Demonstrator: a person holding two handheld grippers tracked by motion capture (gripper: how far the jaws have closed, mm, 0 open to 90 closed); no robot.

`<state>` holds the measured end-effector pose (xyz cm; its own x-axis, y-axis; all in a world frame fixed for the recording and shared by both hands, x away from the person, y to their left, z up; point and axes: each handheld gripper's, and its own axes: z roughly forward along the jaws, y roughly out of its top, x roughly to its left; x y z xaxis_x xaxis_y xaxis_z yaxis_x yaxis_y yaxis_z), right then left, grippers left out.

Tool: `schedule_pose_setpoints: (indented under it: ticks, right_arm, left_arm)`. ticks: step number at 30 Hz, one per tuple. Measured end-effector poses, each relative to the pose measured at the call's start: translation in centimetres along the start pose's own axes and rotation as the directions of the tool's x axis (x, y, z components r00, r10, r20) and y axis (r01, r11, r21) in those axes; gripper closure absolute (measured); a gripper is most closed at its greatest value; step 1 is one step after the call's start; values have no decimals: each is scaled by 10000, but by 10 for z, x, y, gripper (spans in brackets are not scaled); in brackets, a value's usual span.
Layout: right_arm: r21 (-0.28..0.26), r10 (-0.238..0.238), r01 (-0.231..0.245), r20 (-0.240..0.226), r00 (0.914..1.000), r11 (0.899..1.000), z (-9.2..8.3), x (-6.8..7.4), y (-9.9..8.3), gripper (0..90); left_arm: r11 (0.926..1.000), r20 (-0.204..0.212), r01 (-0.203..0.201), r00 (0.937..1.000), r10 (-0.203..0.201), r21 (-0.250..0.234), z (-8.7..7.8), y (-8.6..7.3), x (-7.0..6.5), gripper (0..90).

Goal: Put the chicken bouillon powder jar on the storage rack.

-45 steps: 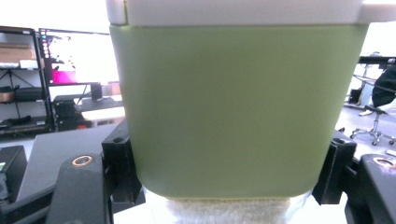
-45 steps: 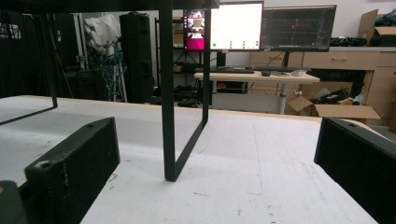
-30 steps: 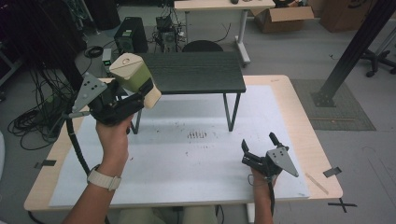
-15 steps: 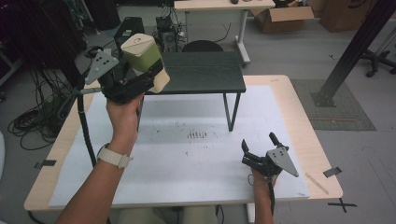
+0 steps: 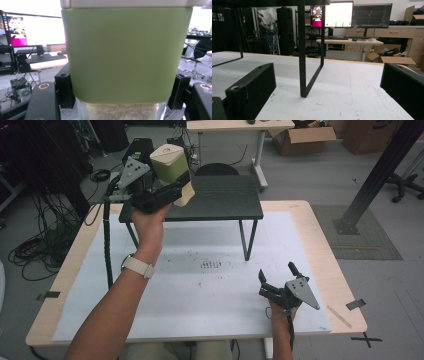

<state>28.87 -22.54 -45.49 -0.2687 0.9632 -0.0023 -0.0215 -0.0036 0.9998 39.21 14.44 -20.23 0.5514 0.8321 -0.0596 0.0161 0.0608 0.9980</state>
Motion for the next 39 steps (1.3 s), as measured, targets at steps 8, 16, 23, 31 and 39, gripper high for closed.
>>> schedule_pose_setpoints:
  ticks: [8, 16, 23, 31, 39]
  right_arm:
    - [-32, -7, 7, 4, 10000, 10000, 0, 0, 0, 0]
    - [-29, -2, 2, -1, 10000, 10000, 0, 0, 0, 0]
    - [-27, 4, -4, 3, 10000, 10000, 0, 0, 0, 0]
    - [-36, 6, -6, -16, 10000, 10000, 0, 0, 0, 0]
    - [-56, 13, -13, -16, 10000, 10000, 0, 0, 0, 0]
  left_arm:
    - [9997, -171, 114, 9998, -111, 200, 22, -2, 6, 294]
    - [9962, -567, 63, 9984, -14, 872, 41, -7, 11, 294]
    - [9884, -834, 253, 9964, -129, 1498, 52, -17, 18, 294]
    - [9725, -1141, 388, 9934, -127, 2295, 62, -26, 21, 295]
    - [9686, -1180, -180, 9918, 487, 2479, 65, -32, 16, 294]
